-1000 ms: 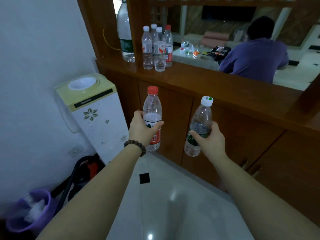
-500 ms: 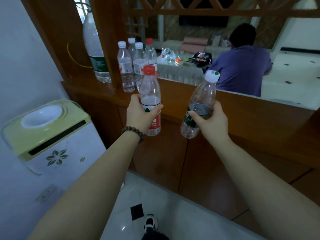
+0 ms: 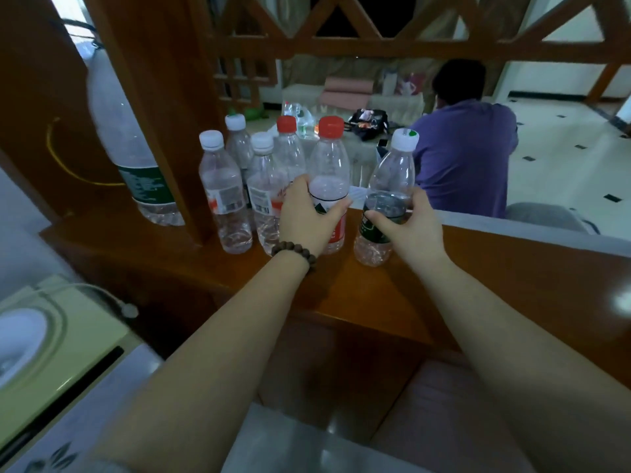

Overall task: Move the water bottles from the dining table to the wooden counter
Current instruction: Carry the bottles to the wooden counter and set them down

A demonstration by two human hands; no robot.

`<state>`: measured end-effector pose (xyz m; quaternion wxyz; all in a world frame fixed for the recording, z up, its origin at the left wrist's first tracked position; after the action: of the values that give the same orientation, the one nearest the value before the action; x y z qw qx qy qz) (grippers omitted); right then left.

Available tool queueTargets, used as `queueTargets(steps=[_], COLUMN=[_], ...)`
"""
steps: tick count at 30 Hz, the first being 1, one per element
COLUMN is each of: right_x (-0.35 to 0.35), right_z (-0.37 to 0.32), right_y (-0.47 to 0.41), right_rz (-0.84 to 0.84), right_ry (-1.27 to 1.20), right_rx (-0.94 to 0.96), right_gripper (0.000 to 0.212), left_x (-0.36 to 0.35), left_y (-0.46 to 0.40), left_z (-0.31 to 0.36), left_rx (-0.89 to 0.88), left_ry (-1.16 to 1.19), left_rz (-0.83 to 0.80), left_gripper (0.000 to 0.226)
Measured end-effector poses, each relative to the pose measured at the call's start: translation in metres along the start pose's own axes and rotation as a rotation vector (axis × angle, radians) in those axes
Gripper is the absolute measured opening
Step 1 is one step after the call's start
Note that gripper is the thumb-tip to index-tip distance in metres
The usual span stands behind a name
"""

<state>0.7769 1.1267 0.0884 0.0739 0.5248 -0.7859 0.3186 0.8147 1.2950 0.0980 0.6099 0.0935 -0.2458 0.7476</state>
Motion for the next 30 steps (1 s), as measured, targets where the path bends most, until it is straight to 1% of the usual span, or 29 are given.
queueTargets(steps=[6, 9, 14, 17, 22, 26, 30], right_x=[-0.017, -0.023, -0.030, -0.033, -0.034, -0.037, -0.037], right_z=[0.016, 0.019, 0.025, 0.027, 0.027, 0.029, 0.030], right_y=[-0.034, -0.044, -0.058, -0.061, -0.059, -0.058, -0.056], right_rz=[-0.031, -0.055, -0.095, -0.120, -0.126, -0.126, -0.112], right_ry=[0.012, -0.009, -0.012, -0.017, -0.038, -0.033, -0.014], right_rx=[-0.003, -0.001, 0.008, 0.015, 0.031, 0.028, 0.051], right_gripper=[0.067, 0.063, 0.074, 0.079, 0.081, 0.083, 0.079], left_x=[-0.018, -0.025, -0.033, -0.034, -0.036, -0.040, -0.041], left_y=[-0.021, -0.027, -0.035, -0.037, -0.038, -0.040, -0.038], left_z=[-0.003, -0.005, -0.011, -0.015, -0.018, -0.022, -0.022], left_rx=[0.023, 0.046, 0.091, 0.120, 0.140, 0.164, 0.167], left_ry=[-0.044, -0.038, -0.023, -0.023, -0.072, -0.124, -0.122], left_rz=[-0.026, -0.010, 0.031, 0.067, 0.103, 0.116, 0.113], left_gripper=[0.064, 0.062, 0.056, 0.061, 0.071, 0.071, 0.075])
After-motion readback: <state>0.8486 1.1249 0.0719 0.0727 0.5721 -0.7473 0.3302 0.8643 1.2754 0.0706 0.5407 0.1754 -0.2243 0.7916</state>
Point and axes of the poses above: each hand's wrist, its own y-axis away from the middle knuckle, its own x-axis out of the back of the hand, z = x × y, the point moved 2 cm from there along -y, towards the middle knuckle, and after that the axes turned 10 degrees about x, right-handed, at the moved point
